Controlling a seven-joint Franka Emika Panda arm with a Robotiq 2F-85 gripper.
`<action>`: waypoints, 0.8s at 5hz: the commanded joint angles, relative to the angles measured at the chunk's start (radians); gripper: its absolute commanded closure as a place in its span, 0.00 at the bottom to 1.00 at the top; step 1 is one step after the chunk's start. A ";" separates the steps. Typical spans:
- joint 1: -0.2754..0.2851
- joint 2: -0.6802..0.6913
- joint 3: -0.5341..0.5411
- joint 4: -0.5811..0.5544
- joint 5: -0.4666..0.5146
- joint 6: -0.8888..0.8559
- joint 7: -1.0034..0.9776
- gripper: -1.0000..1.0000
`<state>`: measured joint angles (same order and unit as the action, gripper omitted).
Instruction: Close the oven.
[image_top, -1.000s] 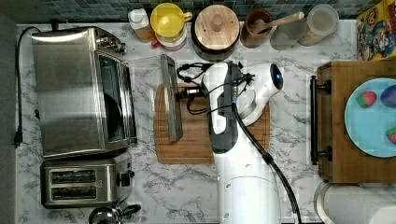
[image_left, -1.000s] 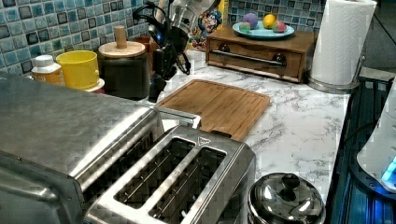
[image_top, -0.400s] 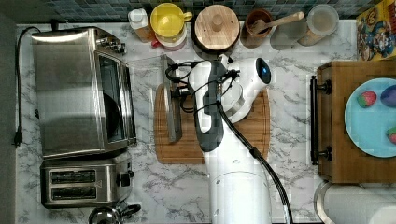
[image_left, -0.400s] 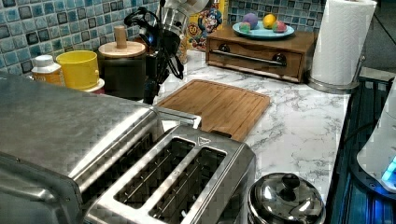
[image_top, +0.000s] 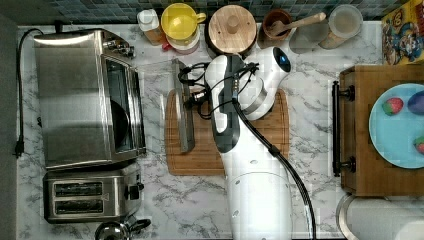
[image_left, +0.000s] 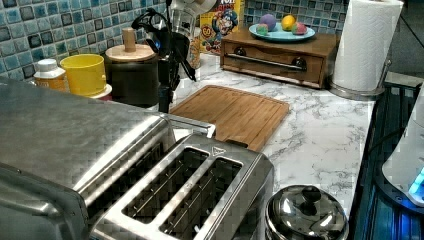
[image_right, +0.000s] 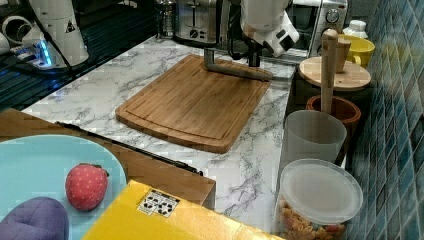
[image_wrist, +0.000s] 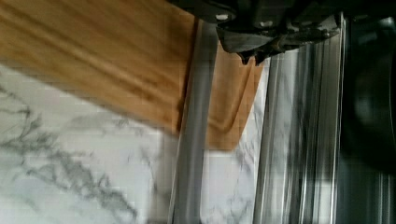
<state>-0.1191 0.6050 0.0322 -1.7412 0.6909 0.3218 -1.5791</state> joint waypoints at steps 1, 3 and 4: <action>0.115 -0.014 0.035 0.057 -0.069 -0.010 0.091 1.00; 0.098 -0.183 0.066 -0.136 0.122 0.097 0.216 1.00; 0.102 -0.261 0.092 -0.168 0.166 0.078 0.303 1.00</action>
<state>-0.0978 0.5361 0.0311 -1.8877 0.7832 0.4434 -1.3623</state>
